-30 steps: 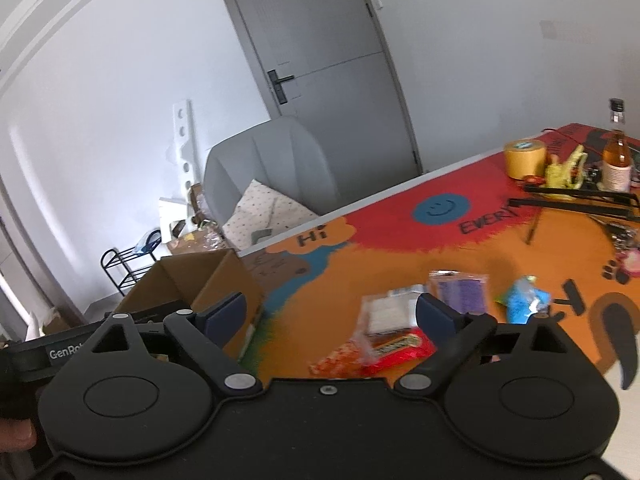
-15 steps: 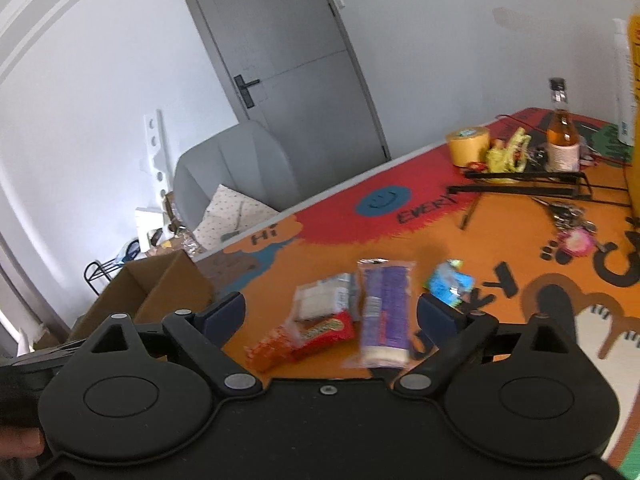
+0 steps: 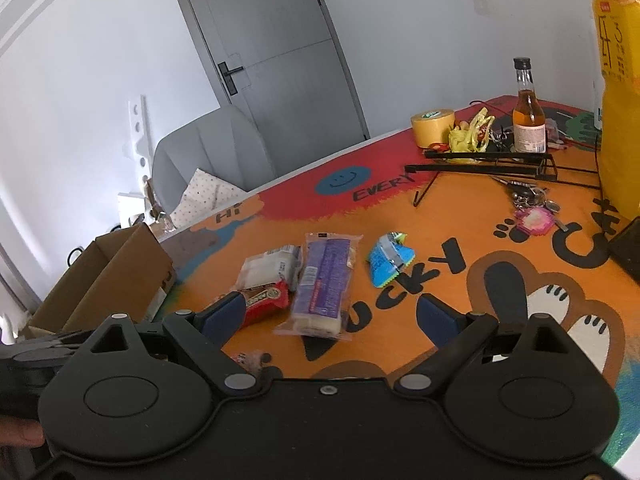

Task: Organize snacks
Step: 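Return both grippers to the snacks on the table, then grasp the small snack stick with left gripper while right grasps purple bread bar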

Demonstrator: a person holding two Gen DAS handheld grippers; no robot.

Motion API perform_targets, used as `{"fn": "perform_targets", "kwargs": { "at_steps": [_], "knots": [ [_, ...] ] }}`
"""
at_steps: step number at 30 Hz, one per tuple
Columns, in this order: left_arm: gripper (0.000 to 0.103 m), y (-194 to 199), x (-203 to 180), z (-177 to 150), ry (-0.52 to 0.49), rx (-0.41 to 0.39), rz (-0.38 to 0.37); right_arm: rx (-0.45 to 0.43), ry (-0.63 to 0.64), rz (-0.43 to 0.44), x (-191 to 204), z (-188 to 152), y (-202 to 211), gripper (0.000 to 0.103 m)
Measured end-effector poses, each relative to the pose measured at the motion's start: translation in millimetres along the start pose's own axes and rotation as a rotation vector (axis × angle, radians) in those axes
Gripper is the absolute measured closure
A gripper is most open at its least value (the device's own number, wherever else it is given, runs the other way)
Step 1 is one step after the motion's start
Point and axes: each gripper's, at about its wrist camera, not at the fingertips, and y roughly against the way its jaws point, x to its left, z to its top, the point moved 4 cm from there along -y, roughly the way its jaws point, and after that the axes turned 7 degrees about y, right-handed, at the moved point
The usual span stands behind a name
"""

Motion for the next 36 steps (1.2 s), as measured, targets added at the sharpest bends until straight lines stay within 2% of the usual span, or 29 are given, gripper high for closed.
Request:
{"fn": "perform_targets", "kwargs": {
  "at_steps": [9,13,14,15,16,17,19,21,25,36],
  "knots": [
    [0.009,-28.0,-2.3,-10.2,-0.028,0.052,-0.010,0.011,-0.030,0.002,-13.3,-6.3,-20.2,0.015],
    [0.019,-41.0,-3.1,-18.4,-0.037,0.099,0.001,0.019,-0.036,0.010,-15.7,-8.9,-29.8,0.015],
    [0.022,-40.0,-4.9,-19.4,-0.057,0.080,0.009,0.020,-0.036,0.012,-15.4,-9.6,-32.1,0.016],
    [0.026,-40.8,-7.0,-21.1,-0.078,0.080,0.022,0.023,-0.038,0.014,-15.2,-10.2,-34.1,0.016],
    [0.037,-40.1,-8.1,-21.9,-0.092,0.072,0.037,0.019,-0.037,0.022,-14.8,-10.6,-35.6,0.016],
    [0.043,-39.5,-8.6,-22.1,-0.098,0.065,0.050,0.018,-0.036,0.025,-14.6,-10.7,-37.6,0.016],
    [0.073,-37.6,-6.9,-21.6,-0.098,0.059,0.058,0.020,-0.040,0.028,-14.4,-10.1,-41.6,0.017],
    [0.082,-36.2,-4.2,-19.6,-0.089,0.068,0.040,0.020,-0.027,0.038,-11.7,-8.7,-44.4,0.018],
    [0.083,-32.3,4.7,-14.9,-0.042,0.075,0.019,0.020,-0.010,0.047,-5.3,-6.9,-49.9,0.020],
    [0.083,-18.8,10.7,-3.5,-0.006,0.022,0.008,0.078,0.006,0.021,8.5,-11.4,-81.2,0.043]
  ]
}}
